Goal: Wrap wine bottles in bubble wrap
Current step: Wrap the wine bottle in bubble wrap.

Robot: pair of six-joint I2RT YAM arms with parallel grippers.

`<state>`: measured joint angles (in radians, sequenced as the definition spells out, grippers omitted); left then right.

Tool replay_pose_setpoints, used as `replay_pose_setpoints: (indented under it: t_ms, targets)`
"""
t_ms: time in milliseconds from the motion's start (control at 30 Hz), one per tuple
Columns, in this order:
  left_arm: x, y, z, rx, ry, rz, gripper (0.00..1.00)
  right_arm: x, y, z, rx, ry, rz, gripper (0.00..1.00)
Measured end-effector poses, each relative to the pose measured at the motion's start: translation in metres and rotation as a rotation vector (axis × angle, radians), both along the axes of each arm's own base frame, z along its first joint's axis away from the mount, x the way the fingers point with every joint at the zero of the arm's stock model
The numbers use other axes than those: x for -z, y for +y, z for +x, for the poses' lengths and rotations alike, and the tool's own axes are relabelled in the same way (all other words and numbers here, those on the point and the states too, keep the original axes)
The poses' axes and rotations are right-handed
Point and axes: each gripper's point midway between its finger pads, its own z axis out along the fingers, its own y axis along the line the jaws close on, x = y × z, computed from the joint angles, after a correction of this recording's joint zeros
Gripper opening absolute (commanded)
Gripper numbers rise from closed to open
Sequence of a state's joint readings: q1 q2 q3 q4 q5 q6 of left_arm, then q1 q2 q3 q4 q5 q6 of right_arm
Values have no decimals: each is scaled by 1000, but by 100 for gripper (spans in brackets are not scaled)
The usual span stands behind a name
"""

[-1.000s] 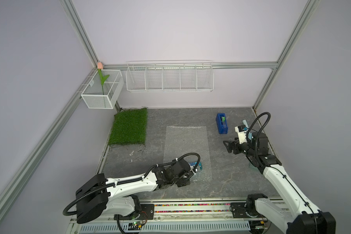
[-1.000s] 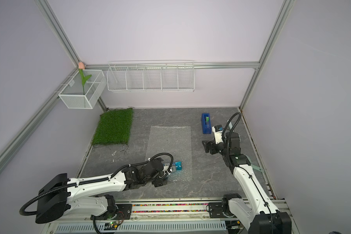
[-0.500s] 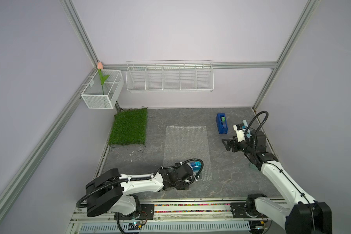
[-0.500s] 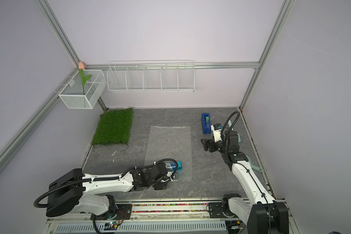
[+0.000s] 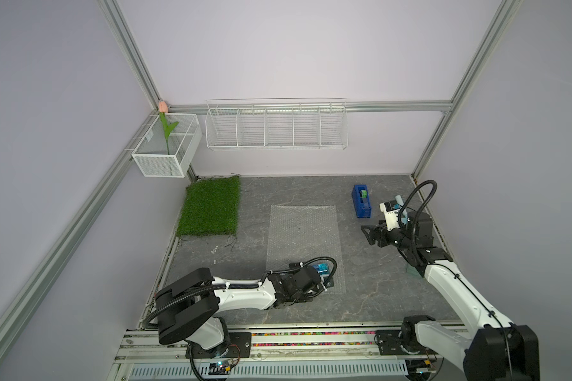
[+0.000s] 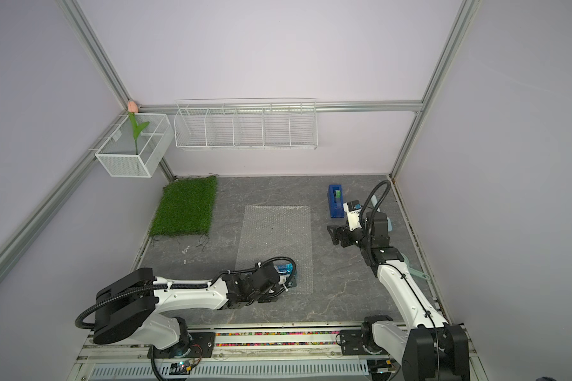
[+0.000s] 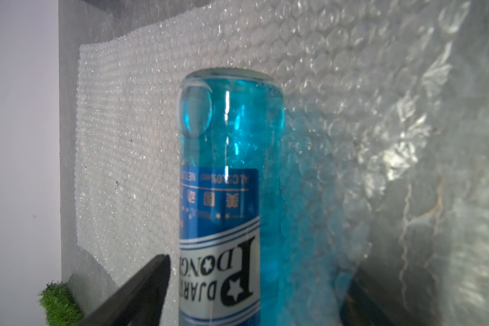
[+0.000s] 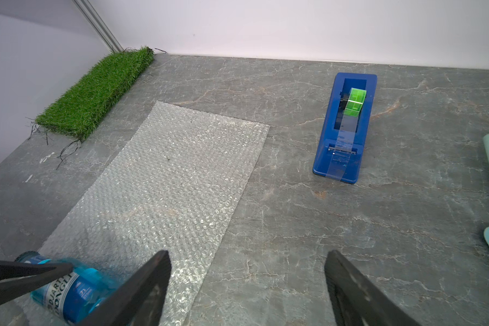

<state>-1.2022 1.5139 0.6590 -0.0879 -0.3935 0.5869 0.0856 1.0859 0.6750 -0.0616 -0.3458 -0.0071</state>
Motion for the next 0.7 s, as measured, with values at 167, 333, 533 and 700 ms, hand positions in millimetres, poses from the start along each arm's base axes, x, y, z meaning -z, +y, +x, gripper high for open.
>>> replay_pose_setpoints:
  t_ms: [167, 333, 533, 700]
  targets:
    - [2, 5, 6, -29, -13, 20, 54, -1, 1, -1, -12, -4, -5, 88]
    - [0, 5, 11, -49, 51, 42, 42, -3, 5, -4, -55, -10, -37, 88]
    - [0, 4, 15, -63, 193, 63, 37, -3, 19, -21, -142, -30, -143, 88]
    - [0, 4, 17, -73, 320, 78, 31, -13, 37, -49, -259, -100, -258, 88]
